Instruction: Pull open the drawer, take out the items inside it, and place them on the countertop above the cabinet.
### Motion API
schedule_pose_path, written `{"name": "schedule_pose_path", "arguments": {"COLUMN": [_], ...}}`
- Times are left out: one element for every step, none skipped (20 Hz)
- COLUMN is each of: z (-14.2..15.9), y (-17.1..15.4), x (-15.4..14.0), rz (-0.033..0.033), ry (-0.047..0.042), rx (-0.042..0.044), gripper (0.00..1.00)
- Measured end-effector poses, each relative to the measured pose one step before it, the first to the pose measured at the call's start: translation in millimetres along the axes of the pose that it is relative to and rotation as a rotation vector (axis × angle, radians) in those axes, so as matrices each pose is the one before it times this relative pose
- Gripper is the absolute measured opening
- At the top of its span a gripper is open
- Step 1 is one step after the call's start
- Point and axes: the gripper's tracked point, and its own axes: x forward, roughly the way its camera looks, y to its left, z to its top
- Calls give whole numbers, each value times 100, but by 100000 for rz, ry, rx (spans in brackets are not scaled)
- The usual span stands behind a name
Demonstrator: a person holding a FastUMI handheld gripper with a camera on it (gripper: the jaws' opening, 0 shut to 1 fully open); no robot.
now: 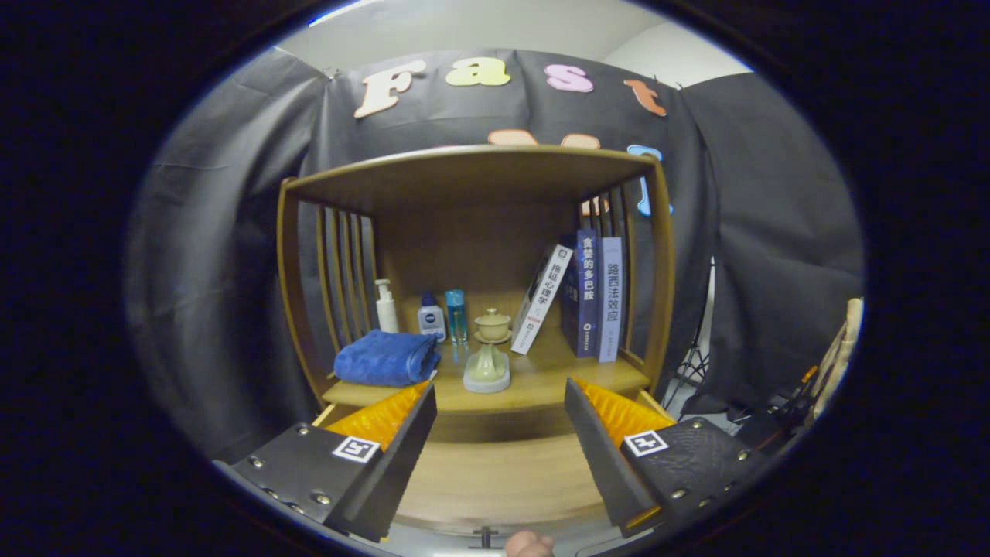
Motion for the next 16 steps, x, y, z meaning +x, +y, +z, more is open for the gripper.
{"name": "schedule_pose_path", "arguments": {"z": [167, 1, 54, -444, -382, -359, -322, -519, -731, -937, -957, -1245, -1375, -1384, -1243, -1247], "y": [-8, -201, -504, -92, 272, 77, -328, -218, 173, -4, -123, -24, 297, 287, 110, 287], "x": [-1696, -1683, -1500, -1484, -1393, -1023, -1063, -782, -520, -407, -146, -6, 162, 346, 251, 272], "rz": [221, -104, -2534, 227, 1420, 217, -1095, -425, 749, 130, -240, -21, 912, 669, 243, 553], "ry": [-1708, -1243, -1744, 103, -345, -243, -1086, -605, -74, -223, 115, 815, 1684, 1463, 1774, 1854], "rx": [-1122, -982, 286, 410, 547, 486, 963, 877, 505, -59, -403, -932, -1146, -817, -275, 556], "gripper": [99, 99, 99, 99, 99, 99, 99, 99, 99, 99, 99, 99, 99, 99, 99, 99]}}
